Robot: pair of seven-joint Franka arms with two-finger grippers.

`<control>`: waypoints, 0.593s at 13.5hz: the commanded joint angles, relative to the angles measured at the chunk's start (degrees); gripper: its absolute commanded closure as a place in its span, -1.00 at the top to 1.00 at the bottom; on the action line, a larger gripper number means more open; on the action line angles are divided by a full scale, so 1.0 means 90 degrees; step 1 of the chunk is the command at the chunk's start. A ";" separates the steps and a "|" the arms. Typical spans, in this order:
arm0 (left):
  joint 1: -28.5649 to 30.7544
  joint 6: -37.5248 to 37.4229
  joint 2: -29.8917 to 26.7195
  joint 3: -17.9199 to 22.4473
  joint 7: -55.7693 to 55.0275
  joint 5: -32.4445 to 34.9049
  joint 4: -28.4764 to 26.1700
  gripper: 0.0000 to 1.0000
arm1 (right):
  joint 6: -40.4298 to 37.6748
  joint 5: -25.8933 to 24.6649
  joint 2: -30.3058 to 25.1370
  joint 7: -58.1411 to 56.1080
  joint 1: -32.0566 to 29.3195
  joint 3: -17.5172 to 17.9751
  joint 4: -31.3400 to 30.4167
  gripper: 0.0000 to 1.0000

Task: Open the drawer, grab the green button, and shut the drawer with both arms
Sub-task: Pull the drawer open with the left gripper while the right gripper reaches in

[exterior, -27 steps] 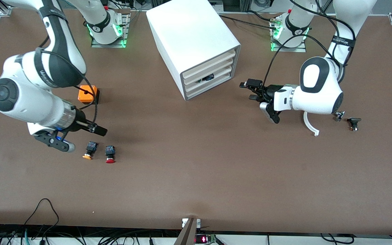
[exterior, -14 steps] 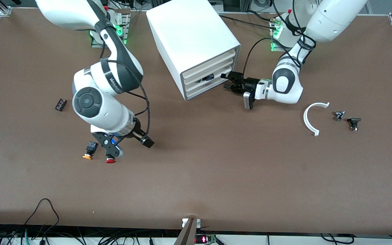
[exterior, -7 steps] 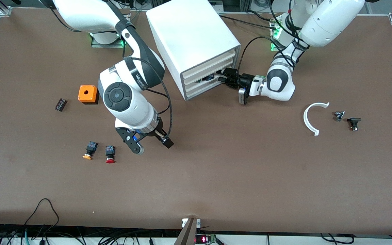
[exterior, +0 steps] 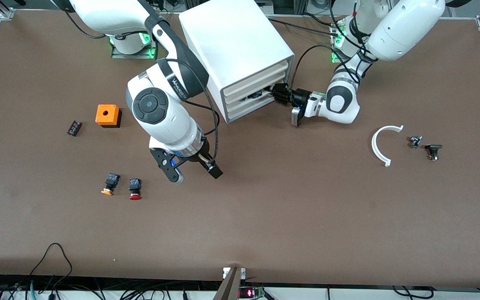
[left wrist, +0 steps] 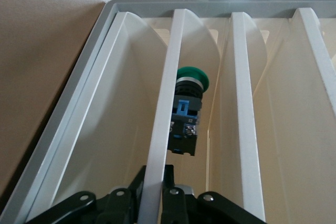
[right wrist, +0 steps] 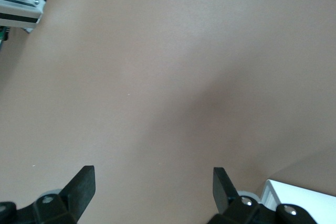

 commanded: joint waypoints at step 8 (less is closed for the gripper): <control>0.0335 -0.0106 0.0370 0.0570 -0.0985 0.0208 0.1368 -1.00 | 0.1491 0.0083 0.0157 0.1368 0.0335 0.0359 0.0250 0.98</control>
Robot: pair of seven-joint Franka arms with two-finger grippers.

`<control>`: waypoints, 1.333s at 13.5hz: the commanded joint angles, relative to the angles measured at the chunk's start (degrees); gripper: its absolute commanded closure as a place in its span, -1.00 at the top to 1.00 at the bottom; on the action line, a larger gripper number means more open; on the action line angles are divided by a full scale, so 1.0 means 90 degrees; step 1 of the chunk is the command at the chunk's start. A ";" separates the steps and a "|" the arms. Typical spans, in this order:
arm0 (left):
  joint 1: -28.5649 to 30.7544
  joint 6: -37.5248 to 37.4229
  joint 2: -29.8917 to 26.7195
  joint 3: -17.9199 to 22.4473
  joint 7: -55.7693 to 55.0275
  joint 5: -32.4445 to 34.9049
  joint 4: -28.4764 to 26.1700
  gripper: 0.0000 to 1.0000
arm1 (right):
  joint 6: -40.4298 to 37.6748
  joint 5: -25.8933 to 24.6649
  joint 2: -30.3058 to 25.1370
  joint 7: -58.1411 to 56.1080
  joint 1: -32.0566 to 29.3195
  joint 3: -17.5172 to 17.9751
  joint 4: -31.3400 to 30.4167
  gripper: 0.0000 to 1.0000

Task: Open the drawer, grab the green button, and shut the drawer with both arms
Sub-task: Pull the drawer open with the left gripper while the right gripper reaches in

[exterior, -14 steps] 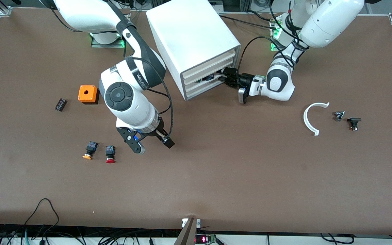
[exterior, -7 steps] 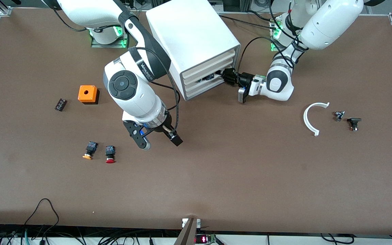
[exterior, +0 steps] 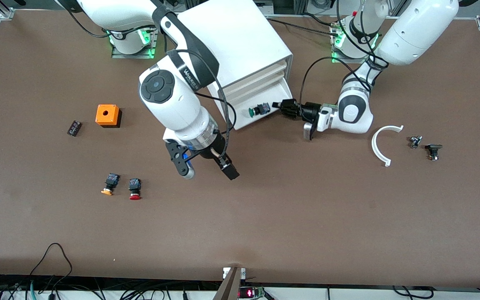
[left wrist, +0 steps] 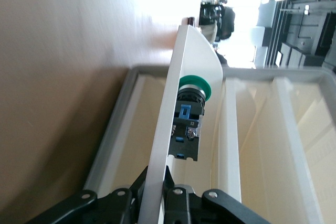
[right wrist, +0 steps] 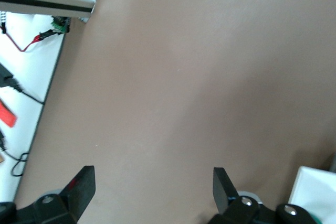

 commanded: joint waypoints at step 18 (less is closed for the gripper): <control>0.0688 -0.1442 -0.0384 0.0477 -0.2845 0.2431 0.1868 1.00 | -0.0600 -0.0135 0.1125 0.1034 0.1702 -0.0012 -0.0075 0.99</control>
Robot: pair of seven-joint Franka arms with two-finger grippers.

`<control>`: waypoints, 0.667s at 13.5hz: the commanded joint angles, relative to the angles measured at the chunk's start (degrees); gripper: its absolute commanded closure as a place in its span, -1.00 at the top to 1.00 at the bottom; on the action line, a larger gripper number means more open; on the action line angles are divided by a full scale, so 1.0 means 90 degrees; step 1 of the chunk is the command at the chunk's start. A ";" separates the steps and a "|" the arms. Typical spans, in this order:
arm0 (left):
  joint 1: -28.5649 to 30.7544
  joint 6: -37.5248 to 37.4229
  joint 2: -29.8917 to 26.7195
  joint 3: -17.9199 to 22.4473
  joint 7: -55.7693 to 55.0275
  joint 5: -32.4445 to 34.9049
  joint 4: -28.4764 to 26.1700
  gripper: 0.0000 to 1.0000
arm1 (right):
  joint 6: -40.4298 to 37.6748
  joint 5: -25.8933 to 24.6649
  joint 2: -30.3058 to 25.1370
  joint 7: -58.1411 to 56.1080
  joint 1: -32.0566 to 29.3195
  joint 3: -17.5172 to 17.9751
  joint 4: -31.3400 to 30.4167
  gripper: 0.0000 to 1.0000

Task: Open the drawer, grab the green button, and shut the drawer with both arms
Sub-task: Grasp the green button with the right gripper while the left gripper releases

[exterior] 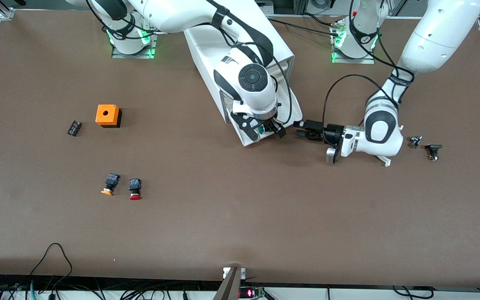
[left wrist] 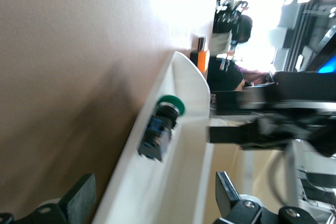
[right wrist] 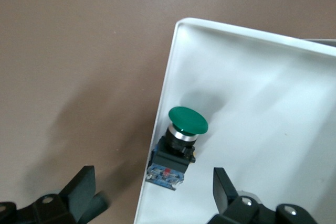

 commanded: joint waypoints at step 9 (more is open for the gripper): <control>-0.0058 -0.2140 -0.0758 -0.0131 -0.5358 0.4104 0.2751 1.00 | 0.0318 -0.0228 0.0354 0.0494 0.0342 -0.0069 0.0022 0.21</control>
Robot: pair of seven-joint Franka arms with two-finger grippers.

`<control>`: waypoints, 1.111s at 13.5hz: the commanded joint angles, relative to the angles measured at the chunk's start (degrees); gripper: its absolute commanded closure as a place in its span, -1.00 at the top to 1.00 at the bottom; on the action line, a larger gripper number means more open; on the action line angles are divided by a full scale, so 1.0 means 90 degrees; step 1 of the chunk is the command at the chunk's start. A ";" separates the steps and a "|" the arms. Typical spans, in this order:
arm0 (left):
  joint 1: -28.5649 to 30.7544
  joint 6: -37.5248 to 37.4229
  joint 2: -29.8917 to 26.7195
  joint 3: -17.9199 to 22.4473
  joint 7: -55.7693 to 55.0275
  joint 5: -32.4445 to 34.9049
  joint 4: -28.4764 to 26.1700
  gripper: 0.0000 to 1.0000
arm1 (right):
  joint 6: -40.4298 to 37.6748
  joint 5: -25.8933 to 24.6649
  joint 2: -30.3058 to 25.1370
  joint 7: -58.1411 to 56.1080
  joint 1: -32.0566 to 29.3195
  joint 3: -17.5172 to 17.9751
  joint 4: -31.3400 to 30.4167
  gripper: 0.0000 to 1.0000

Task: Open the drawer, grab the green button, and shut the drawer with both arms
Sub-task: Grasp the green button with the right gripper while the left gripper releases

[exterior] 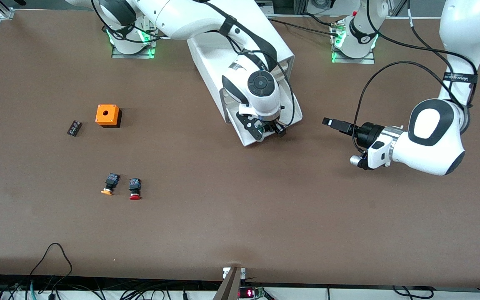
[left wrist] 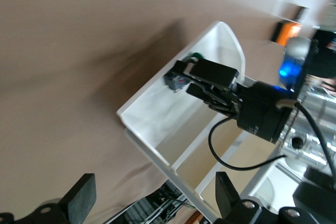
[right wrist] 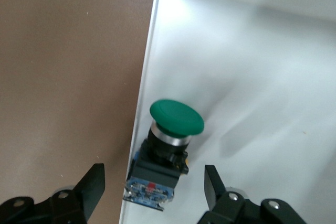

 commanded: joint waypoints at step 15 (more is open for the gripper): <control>-0.1140 -0.0165 -0.0344 0.0052 -0.2117 0.4027 0.1611 1.00 | -0.0614 -0.0083 -0.0578 -0.1753 -0.0814 -0.0091 0.0268 -1.00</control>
